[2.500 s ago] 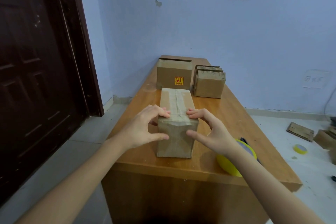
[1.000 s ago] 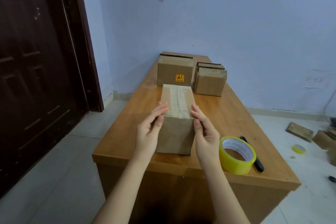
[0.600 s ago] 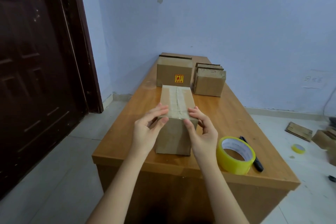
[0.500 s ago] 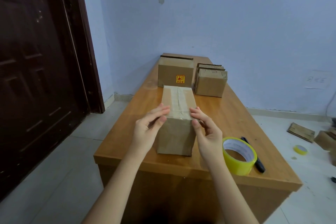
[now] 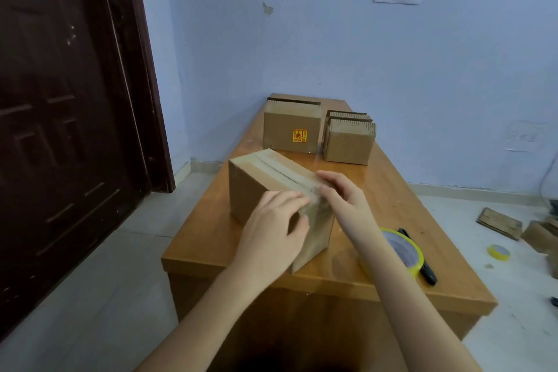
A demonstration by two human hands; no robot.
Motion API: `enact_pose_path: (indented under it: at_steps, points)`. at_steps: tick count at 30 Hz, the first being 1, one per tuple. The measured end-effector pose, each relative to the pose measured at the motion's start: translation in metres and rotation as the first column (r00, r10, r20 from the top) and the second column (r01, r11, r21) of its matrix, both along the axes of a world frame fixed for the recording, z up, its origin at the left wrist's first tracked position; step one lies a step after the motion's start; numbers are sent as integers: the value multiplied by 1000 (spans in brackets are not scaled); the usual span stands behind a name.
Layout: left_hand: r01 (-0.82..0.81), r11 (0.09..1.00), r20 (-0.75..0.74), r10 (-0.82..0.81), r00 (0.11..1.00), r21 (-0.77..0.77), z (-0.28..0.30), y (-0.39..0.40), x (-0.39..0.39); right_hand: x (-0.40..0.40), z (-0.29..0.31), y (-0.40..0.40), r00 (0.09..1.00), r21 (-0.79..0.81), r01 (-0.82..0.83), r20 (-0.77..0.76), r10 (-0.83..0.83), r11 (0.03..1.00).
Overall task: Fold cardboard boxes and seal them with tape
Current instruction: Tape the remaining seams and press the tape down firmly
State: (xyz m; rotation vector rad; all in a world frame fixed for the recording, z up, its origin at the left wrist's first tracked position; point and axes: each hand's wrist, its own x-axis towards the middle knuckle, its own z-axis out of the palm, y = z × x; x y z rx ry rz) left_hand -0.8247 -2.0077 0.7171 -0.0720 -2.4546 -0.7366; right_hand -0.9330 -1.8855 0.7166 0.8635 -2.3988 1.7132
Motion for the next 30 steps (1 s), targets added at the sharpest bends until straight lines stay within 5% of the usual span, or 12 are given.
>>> enact_pose_path:
  at_steps: [5, 8, 12, 19, 25, 30]
  points:
    - [45, 998, 115, -49, 992, 36, 46, -16, -20, -15, 25, -6, 985, 330, 94, 109, -137, 939]
    - [-165, 986, 123, 167, 978, -31, 78, -58, -54, -20, 48, -2, 946, 534, 123, 192, -261, 837]
    - [-313, 929, 422, 369, 828, -197, 92, -100, -91, -22, 78, -10, 835, 683, 34, 383, -396, 730]
    - [-250, 951, 619, 310, 722, -185, 81, -96, -99, -28, 80, -24, 695, 654, -78, 577, -430, 752]
    - [-293, 949, 592, 303, 747, -117, 85, -99, -99, -21, 92, -32, 709, 649, -108, 581, -400, 753]
    - [-369, 929, 482, 316, 817, 18, 106, -94, -103, -15, 114, -38, 774, 555, 52, 503, -384, 830]
